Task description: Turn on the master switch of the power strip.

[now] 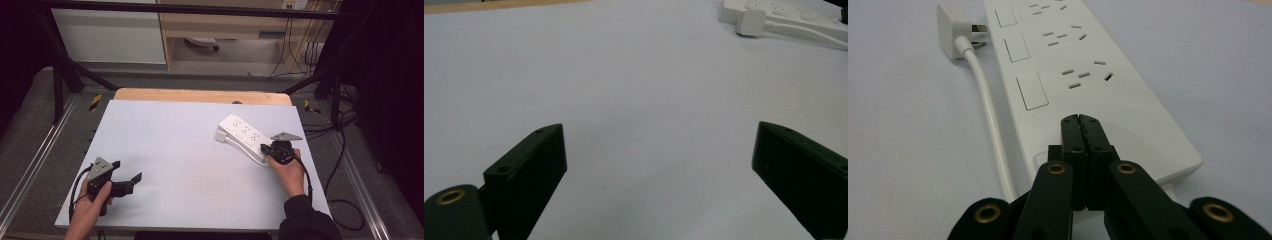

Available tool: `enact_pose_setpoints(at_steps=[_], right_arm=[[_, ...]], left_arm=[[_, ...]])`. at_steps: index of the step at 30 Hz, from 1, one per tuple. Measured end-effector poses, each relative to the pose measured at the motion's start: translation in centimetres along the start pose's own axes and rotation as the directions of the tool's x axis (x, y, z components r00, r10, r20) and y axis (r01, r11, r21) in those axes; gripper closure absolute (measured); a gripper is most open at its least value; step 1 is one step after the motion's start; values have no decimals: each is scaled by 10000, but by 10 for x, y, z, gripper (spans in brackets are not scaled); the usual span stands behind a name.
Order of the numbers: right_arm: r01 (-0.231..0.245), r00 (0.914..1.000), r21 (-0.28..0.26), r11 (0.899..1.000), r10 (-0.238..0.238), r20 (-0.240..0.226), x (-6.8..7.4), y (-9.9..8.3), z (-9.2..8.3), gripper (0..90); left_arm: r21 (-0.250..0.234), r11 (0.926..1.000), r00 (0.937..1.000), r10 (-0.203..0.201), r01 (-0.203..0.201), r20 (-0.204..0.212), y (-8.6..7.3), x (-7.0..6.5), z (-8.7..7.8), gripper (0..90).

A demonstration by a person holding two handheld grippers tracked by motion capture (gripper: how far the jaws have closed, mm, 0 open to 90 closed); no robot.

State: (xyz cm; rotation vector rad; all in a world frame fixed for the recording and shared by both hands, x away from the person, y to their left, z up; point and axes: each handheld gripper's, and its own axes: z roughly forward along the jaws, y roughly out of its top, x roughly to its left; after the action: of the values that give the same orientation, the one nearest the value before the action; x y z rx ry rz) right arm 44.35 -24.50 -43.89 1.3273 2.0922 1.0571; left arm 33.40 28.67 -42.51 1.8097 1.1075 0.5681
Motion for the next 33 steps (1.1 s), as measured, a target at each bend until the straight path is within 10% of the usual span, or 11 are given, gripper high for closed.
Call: enact_pose_setpoints(at_steps=[33], right_arm=[[545,9973,388,9978,-563,470,3,0,-4,900]], left_arm=[[108,9999,9997,115,-113,-197,1,1,2,75]])
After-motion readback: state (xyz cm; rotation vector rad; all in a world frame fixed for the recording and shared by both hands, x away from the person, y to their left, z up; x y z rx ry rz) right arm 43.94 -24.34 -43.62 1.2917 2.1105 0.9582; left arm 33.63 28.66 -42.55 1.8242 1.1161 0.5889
